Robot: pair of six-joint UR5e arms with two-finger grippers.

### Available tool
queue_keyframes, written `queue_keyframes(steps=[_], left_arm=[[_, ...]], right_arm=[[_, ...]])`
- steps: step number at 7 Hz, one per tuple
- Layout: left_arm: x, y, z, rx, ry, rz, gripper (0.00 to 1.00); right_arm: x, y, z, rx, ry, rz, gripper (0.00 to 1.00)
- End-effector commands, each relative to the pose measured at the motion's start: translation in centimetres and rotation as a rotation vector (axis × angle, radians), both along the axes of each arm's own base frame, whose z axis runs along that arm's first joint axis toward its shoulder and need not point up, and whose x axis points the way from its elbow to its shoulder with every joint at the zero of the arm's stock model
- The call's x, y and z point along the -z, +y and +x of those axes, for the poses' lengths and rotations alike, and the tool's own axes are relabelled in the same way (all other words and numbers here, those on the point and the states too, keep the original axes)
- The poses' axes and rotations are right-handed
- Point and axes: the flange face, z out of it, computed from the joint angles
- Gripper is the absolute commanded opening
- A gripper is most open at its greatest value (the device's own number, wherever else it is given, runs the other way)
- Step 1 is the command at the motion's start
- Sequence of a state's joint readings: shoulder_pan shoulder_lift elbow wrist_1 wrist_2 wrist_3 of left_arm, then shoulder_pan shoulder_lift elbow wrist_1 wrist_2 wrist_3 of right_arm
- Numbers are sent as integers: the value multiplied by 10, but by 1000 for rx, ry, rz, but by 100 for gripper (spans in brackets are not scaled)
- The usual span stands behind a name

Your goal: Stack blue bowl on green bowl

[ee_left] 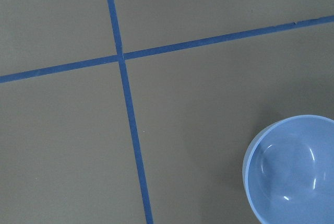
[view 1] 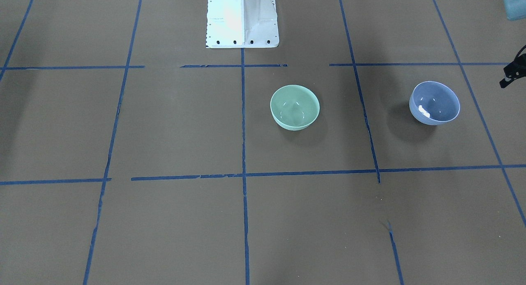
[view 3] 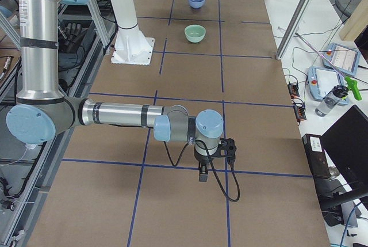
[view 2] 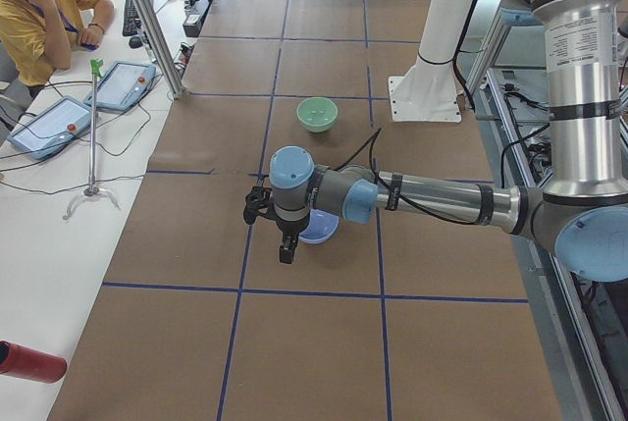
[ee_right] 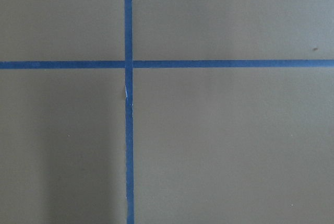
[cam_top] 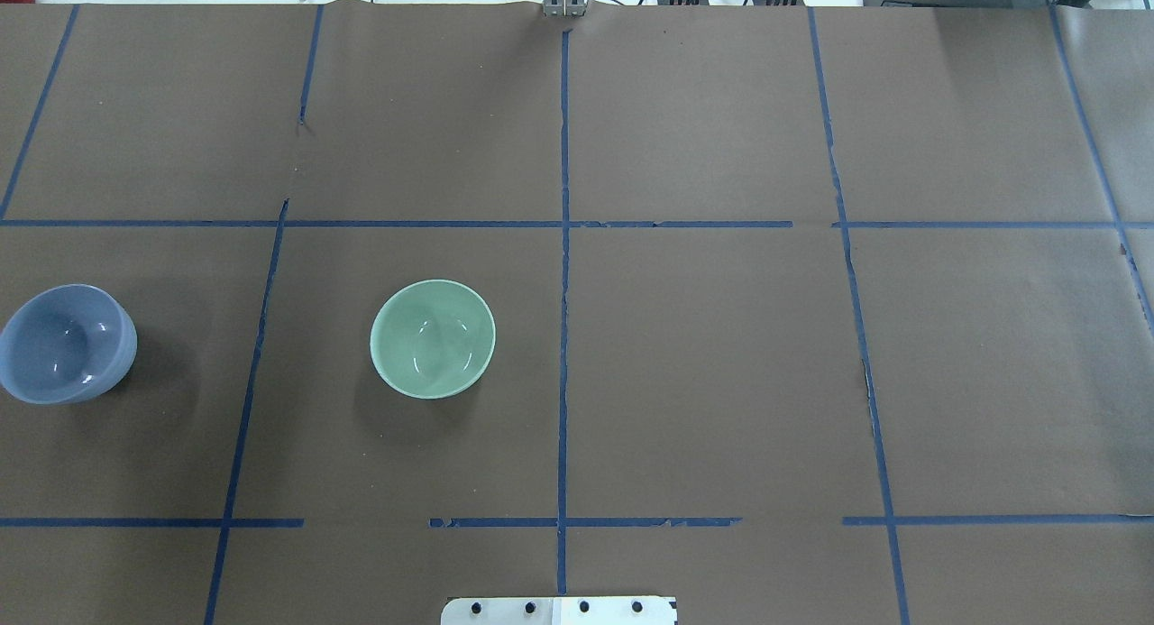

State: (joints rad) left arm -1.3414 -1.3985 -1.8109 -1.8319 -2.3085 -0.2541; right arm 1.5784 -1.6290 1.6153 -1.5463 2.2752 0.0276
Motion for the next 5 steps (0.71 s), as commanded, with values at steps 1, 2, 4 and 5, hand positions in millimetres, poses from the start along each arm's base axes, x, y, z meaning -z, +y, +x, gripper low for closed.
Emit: queue_keyframes(steps=[1, 2, 4, 5], left_arm=[[-17, 14, 69, 53, 31, -45, 100], [-25, 16, 88, 92, 46, -32, 100], [-37, 30, 109, 106, 83, -56, 96], [-41, 35, 111, 99, 75, -62, 72]], right_arm=[[0, 0, 0, 0, -1, 0, 100], [0, 0, 0, 0, 0, 0, 100], [0, 0, 0, 0, 0, 0, 100], [0, 0, 0, 0, 0, -2, 100]])
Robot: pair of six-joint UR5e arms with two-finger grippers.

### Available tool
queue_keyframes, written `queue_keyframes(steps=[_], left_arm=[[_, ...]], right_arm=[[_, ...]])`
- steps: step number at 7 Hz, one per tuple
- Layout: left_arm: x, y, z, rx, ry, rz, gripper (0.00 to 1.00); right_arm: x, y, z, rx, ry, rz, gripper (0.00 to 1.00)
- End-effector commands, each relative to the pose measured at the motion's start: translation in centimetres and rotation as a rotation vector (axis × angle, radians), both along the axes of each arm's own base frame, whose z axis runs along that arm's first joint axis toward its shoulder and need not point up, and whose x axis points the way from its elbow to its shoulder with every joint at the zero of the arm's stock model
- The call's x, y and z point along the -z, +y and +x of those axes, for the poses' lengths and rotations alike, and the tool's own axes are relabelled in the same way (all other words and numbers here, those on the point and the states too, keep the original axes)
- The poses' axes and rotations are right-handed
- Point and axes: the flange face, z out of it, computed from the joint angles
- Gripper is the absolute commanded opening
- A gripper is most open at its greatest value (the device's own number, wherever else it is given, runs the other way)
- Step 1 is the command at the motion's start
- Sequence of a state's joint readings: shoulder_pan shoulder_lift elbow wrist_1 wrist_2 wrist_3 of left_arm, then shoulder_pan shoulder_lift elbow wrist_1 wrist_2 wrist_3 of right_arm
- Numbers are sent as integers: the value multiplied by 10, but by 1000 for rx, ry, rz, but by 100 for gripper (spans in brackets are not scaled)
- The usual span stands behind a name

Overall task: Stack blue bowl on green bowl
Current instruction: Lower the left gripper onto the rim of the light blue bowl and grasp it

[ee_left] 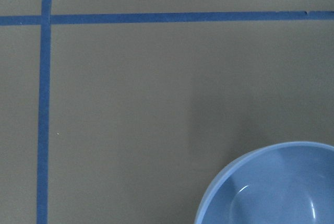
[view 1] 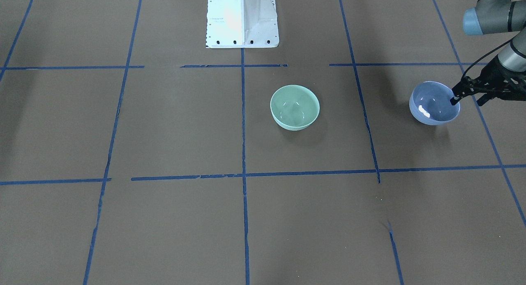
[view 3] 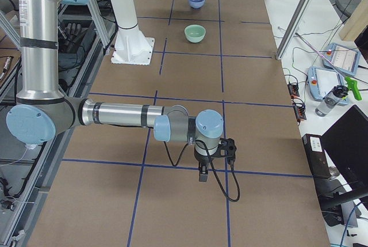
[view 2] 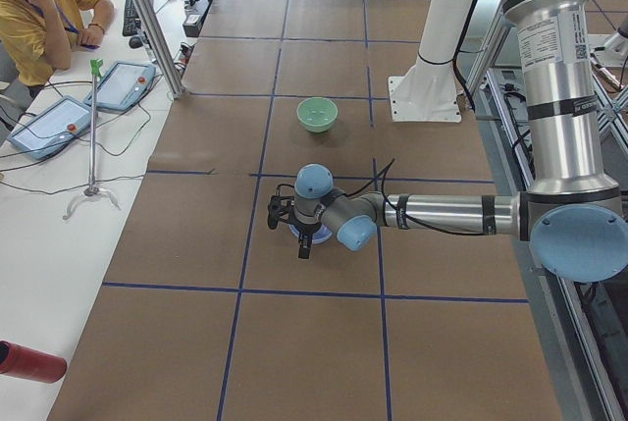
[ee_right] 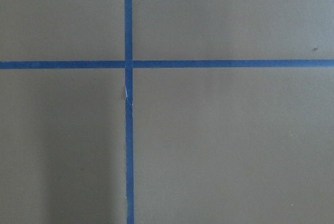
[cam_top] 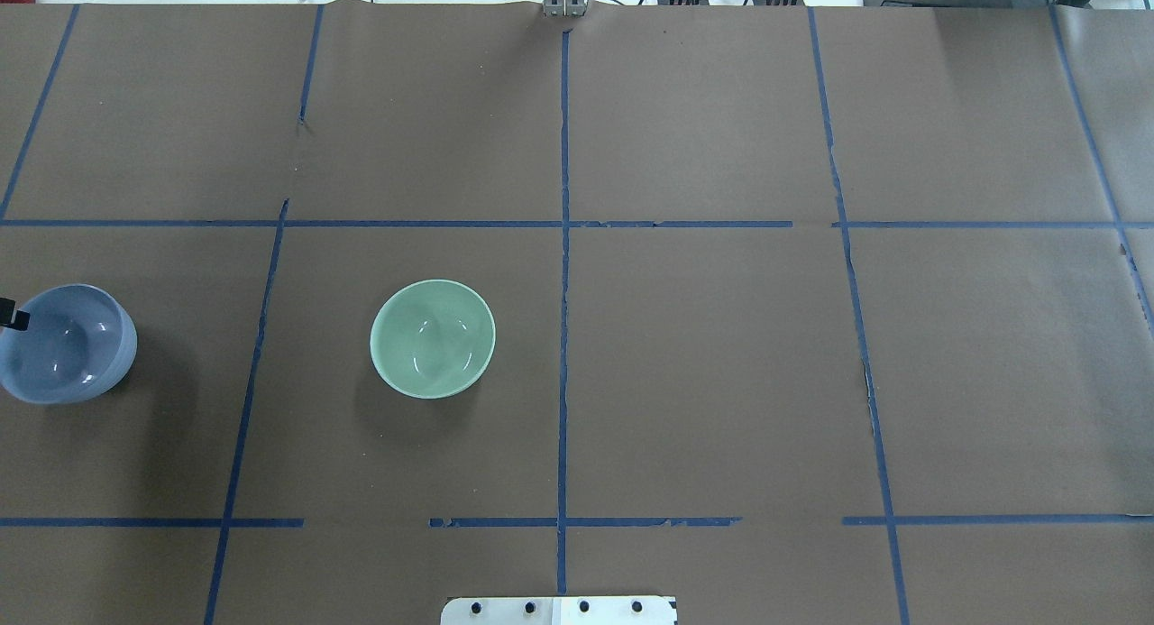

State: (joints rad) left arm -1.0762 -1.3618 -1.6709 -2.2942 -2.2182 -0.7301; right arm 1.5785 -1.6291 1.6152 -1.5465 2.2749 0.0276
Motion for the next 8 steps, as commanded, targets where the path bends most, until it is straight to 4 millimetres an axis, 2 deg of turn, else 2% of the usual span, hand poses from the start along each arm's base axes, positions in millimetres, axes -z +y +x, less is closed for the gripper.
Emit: queue_keyframes(steps=[1, 2, 4, 5, 6, 7, 8], left_arm=[[-6, 9, 7, -5, 0, -14, 23], [-6, 9, 7, -4, 0, -15, 0], [-3, 8, 6, -1, 4, -11, 0], [7, 7, 2, 6, 13, 10, 0], [32, 11, -3, 9, 35, 40, 0], [72, 16, -7, 14, 47, 57, 0], [124, 11, -13, 43, 32, 13, 0]], right_arm=[[0, 0, 0, 0, 0, 0, 100], [0, 0, 0, 0, 0, 0, 100], [0, 0, 0, 0, 0, 0, 100], [0, 0, 0, 0, 0, 0, 100], [0, 0, 0, 0, -1, 0, 100], [0, 0, 0, 0, -1, 0, 100], [0, 0, 0, 0, 0, 0, 100]])
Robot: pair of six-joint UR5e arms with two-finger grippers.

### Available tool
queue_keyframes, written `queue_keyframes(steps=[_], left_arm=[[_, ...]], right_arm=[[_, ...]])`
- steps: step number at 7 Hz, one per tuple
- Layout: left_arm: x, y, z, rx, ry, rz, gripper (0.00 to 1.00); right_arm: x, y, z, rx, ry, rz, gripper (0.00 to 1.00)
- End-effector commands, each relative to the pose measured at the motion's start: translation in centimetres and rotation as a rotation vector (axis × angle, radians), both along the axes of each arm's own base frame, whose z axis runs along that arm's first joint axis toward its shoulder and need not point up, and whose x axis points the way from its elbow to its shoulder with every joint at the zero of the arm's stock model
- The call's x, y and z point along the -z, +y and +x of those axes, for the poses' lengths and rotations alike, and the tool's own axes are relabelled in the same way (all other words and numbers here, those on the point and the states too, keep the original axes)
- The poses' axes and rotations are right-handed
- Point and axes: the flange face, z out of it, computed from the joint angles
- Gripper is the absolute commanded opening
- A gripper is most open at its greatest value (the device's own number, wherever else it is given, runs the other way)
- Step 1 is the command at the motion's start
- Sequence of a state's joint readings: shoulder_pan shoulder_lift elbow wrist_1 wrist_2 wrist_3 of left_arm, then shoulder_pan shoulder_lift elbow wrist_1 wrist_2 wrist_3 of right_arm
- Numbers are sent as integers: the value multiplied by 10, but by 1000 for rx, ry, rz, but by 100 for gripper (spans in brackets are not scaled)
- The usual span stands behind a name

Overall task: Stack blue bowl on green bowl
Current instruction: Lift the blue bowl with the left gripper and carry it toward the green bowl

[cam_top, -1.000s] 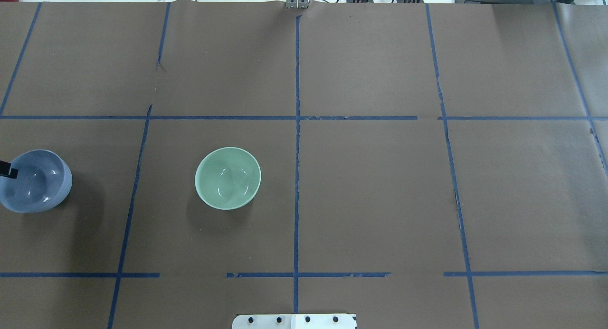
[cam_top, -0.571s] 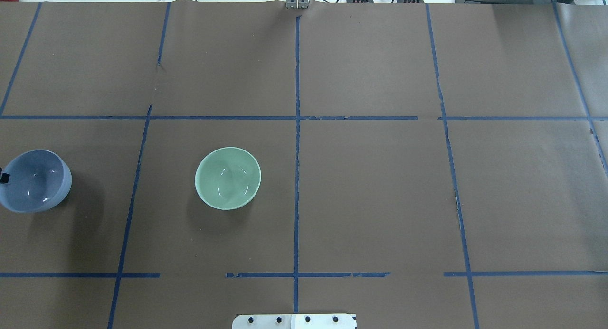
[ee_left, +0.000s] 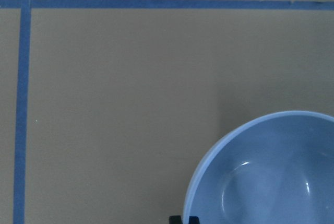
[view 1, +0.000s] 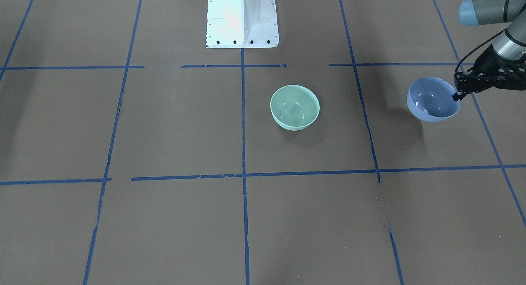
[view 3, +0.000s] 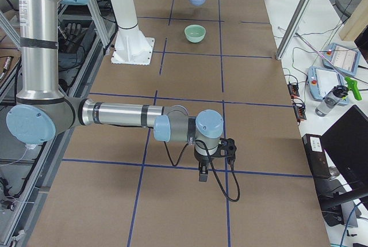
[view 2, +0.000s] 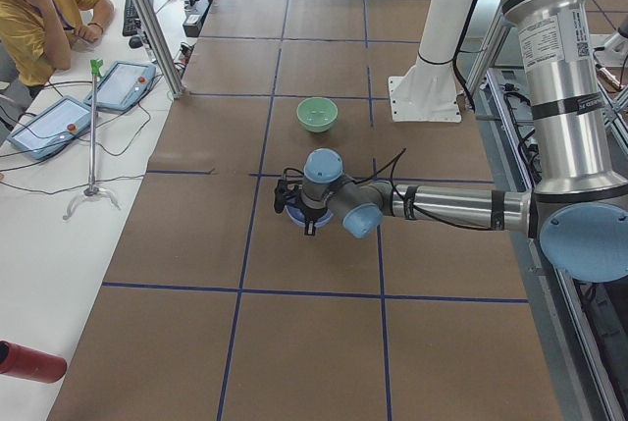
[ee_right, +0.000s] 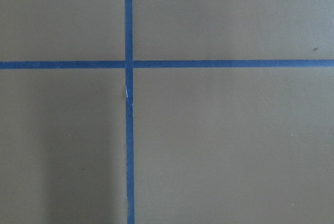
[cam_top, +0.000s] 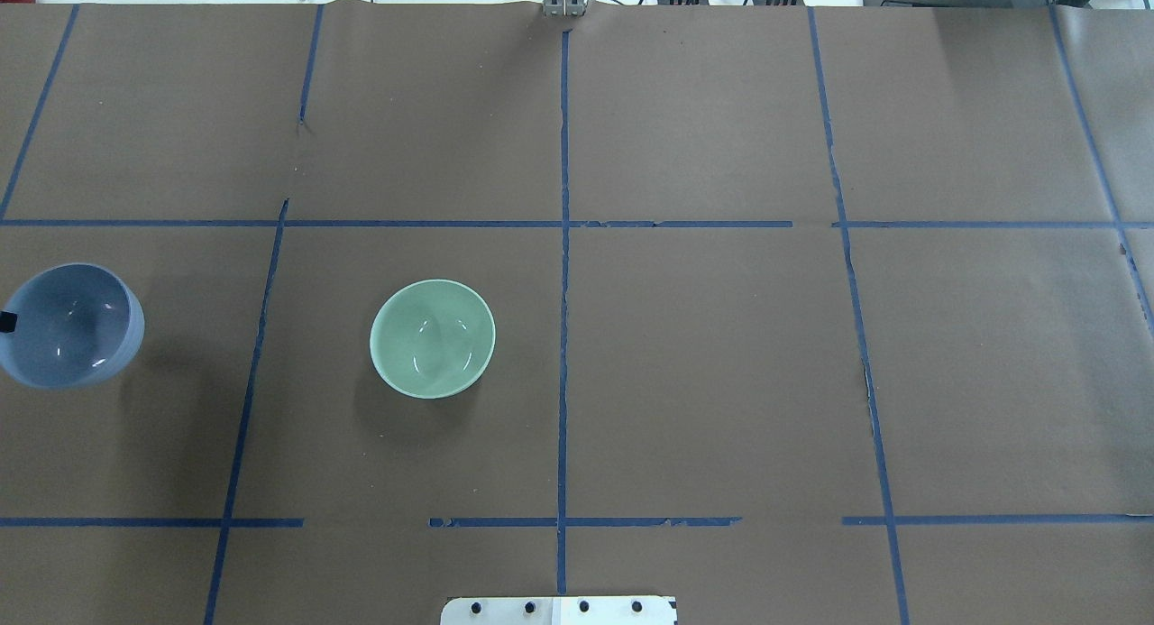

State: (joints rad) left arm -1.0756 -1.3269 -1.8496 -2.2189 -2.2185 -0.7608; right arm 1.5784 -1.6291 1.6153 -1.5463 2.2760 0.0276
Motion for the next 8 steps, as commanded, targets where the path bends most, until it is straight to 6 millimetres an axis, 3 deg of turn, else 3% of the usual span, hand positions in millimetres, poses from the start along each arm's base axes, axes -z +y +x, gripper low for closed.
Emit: queue_keyframes(steps=[1, 2, 5, 6, 8], left_arm=[[111, -7, -5, 79, 2, -85, 0], [161, -16, 12, 150, 48, -162, 0], [261, 2, 144, 166, 139, -327, 0], [282, 14, 186, 171, 110, -364, 0], [299, 9, 238, 186, 110, -421, 0]], right_arm=[[0, 0, 0, 0, 1, 0, 100], [0, 0, 0, 0, 0, 0, 100], [0, 0, 0, 0, 0, 0, 100], [0, 0, 0, 0, 0, 0, 100], [0, 0, 0, 0, 1, 0, 100]])
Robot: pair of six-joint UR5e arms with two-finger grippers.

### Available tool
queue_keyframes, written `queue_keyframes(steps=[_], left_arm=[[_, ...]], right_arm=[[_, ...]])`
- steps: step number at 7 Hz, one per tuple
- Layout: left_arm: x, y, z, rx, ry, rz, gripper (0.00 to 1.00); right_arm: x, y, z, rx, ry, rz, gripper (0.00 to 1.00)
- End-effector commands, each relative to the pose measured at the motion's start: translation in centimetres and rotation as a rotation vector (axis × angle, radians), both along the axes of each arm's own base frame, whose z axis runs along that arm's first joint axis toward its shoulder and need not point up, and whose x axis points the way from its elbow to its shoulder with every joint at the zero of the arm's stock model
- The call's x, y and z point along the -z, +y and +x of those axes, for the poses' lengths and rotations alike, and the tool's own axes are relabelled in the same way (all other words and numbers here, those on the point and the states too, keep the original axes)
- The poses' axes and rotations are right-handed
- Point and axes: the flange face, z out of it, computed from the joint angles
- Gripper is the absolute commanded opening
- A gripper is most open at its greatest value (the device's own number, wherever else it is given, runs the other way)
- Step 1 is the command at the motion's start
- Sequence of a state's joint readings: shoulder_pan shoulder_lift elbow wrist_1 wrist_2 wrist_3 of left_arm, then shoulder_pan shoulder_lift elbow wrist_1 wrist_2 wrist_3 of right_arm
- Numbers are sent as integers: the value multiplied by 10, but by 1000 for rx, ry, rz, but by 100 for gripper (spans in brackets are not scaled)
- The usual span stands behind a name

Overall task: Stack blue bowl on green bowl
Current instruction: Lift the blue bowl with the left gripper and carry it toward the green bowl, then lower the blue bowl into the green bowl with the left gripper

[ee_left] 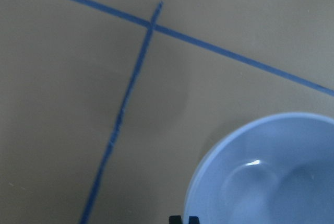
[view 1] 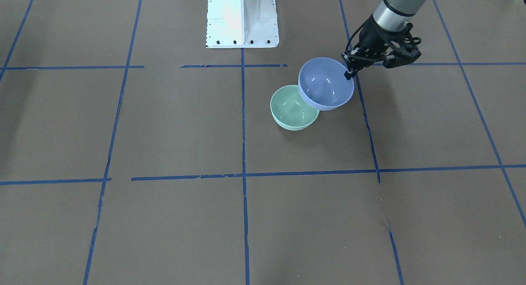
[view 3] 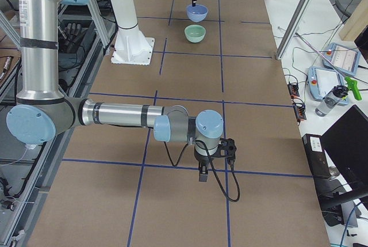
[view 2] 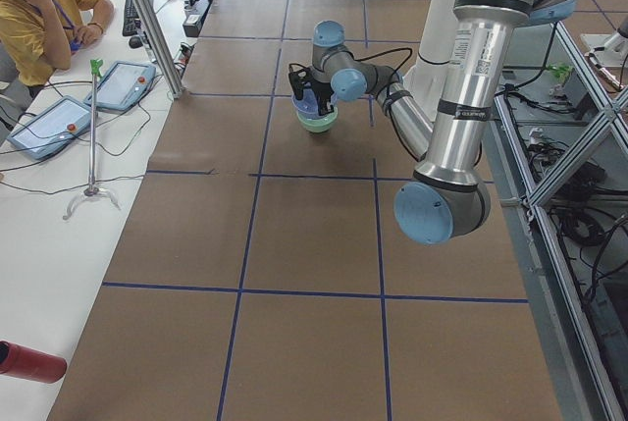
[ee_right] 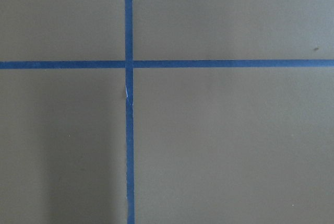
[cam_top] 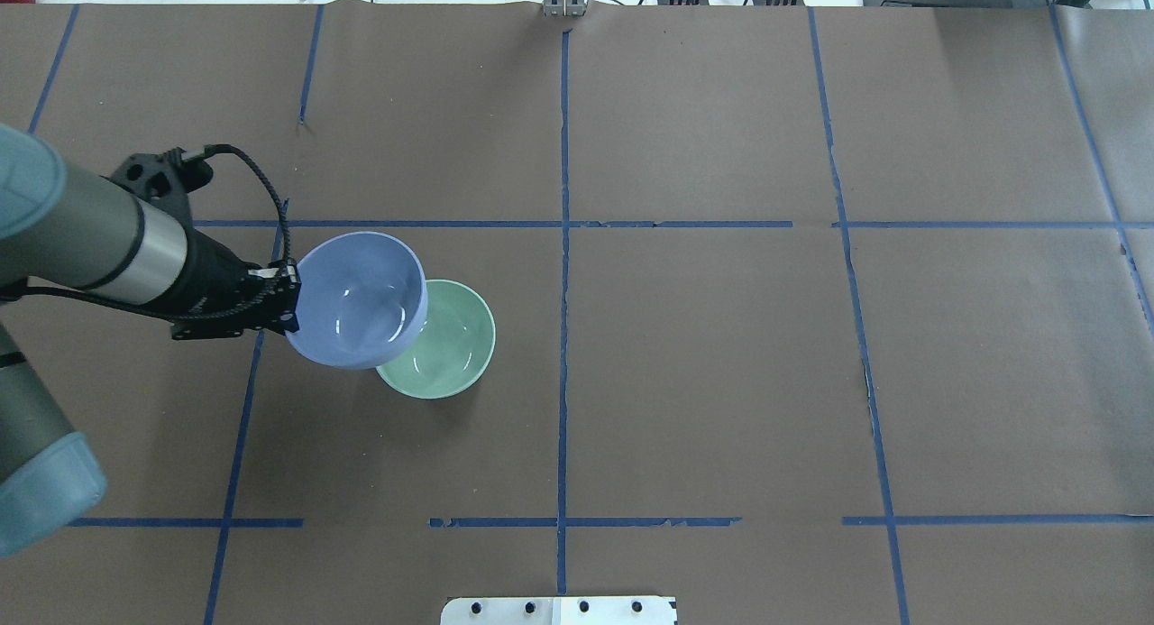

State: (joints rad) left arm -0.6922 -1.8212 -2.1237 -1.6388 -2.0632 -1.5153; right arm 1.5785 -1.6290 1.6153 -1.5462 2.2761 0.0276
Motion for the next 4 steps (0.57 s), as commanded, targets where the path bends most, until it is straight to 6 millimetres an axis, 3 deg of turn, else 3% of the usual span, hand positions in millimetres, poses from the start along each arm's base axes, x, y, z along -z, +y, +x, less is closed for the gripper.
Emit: queue_keyframes(steps=[1, 4], left_arm=[[9, -6, 53, 26, -28, -29, 0], [1, 5, 83, 4, -47, -68, 0]], right_arm=[[0, 0, 0, 0, 1, 0, 100], [0, 0, 0, 0, 0, 0, 100]])
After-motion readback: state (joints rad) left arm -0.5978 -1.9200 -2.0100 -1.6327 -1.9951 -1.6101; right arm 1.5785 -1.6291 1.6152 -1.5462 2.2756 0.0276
